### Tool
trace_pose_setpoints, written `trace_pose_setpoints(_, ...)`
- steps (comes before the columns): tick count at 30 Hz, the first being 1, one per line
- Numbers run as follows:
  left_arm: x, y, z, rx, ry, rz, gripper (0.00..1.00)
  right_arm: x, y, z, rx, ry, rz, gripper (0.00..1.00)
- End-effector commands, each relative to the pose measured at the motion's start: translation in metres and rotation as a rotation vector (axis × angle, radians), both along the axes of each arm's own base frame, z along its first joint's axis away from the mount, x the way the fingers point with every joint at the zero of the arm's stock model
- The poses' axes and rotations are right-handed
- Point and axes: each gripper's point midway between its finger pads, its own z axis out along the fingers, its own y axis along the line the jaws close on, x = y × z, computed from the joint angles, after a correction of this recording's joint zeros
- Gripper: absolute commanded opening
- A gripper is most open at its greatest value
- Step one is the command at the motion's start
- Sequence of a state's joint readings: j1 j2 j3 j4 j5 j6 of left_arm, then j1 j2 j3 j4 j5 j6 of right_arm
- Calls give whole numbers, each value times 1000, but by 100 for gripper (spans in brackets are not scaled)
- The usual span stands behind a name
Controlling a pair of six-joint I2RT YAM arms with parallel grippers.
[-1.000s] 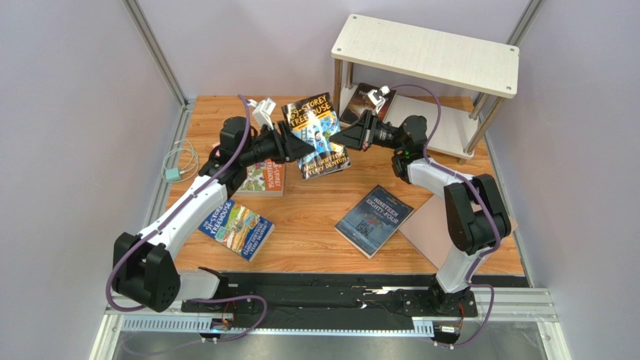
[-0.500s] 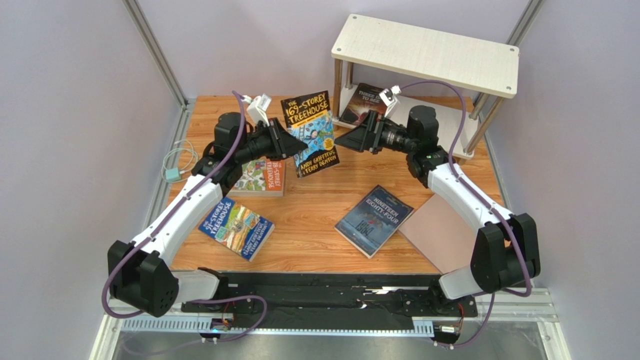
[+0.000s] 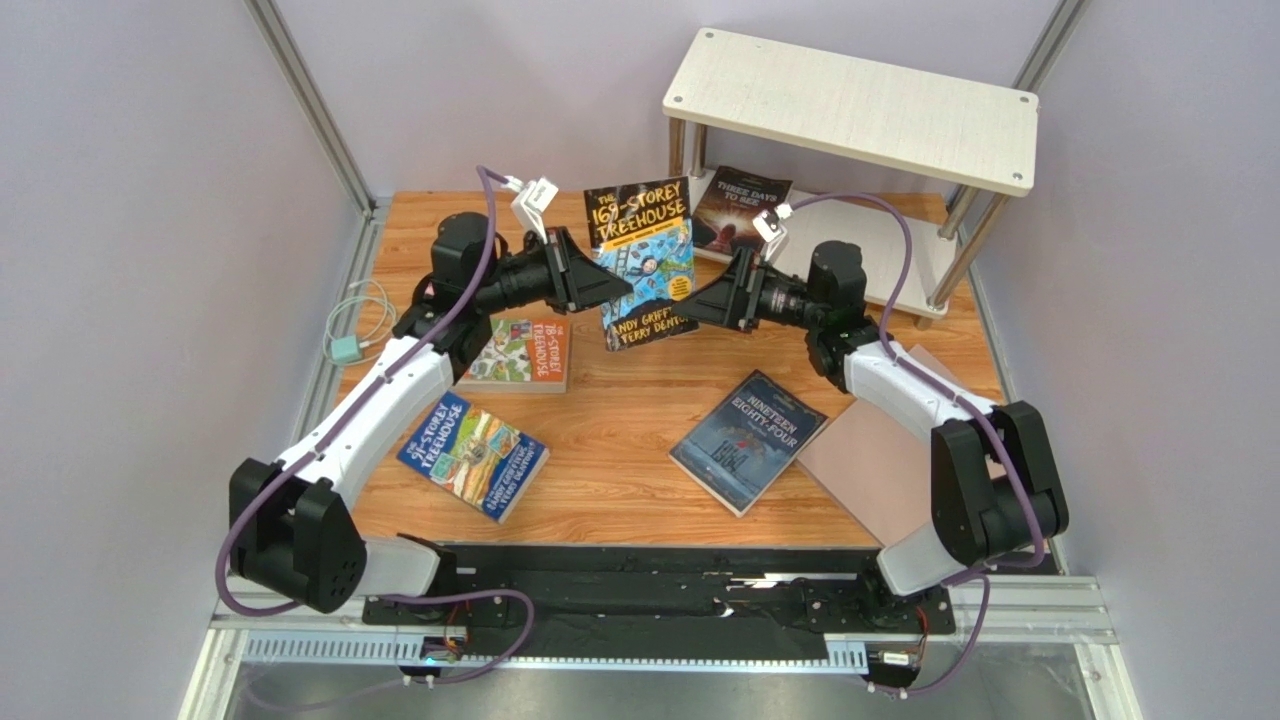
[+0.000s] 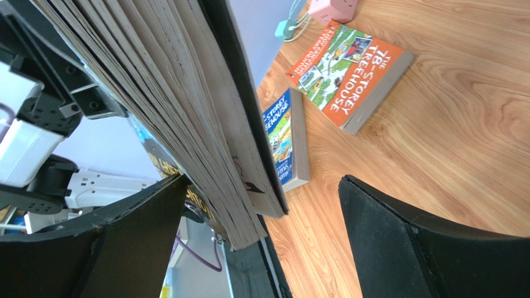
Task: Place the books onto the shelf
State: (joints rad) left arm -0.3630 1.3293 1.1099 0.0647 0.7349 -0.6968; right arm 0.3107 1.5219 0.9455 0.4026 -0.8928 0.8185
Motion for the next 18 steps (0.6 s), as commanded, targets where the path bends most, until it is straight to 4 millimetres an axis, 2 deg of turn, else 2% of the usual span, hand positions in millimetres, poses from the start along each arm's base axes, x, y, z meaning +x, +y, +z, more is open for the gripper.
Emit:
trace_pose_setpoints(1, -10, -12, 55, -102, -167, -107, 0, -5, 5, 18, 82, -60, 36, 97)
trace_pose_setpoints(4, -2, -14, 47, -103, -154, -94, 0, -10, 7, 25, 108, -70, 70, 92)
trace_pose_setpoints(5, 2, -14, 46, -103, -155, -79, 0, -12, 7, 24, 104, -63, 84, 85)
trace_pose_setpoints(6, 5, -15, 45, -104, -151, -74, 0, -13, 7, 27, 101, -69, 92, 69)
trace_pose_setpoints(8, 14, -16, 41, -100, -142, -58, 0, -14, 7, 26, 83, -66, 98, 46)
trace_pose_setpoints(9, 16, -18, 40, -105, -131, -58, 0, -15, 7, 28, 81, -71, 99, 26)
trace_pose_setpoints(10, 22, -20, 33, -101, -110, -59, 0, -15, 7, 31, 80, -84, 103, 15)
trace_pose_setpoints(12, 29, -24, 33, -106, -94, -64, 0, -13, 6, 31, 68, -81, 91, 0)
trace_pose_setpoints(13, 40, -26, 32, -96, -87, -47, 8, -9, 5, 31, 55, -98, 76, 0)
trace_pose_setpoints(14, 46, -24, 12, -34, 13, -10, 25, -3, 3, 22, 31, -53, 34, 0)
trace_pose_setpoints(15, 57, -18, -1, 46, 23, 39, 31, 2, 0, 20, 20, -46, 10, 0)
trace_pose_setpoints(16, 84, -1, -8, 135, 49, 211, 37, 9, -5, 16, 10, -35, -20, 0)
trace_pose_setpoints(17, 80, 19, -43, 270, 187, 299, 49, 15, -9, 12, 2, -23, -52, 0)
trace_pose_setpoints(18, 84, 36, -55, 341, 223, 393, 54, 20, -13, 8, -3, -13, -74, 0)
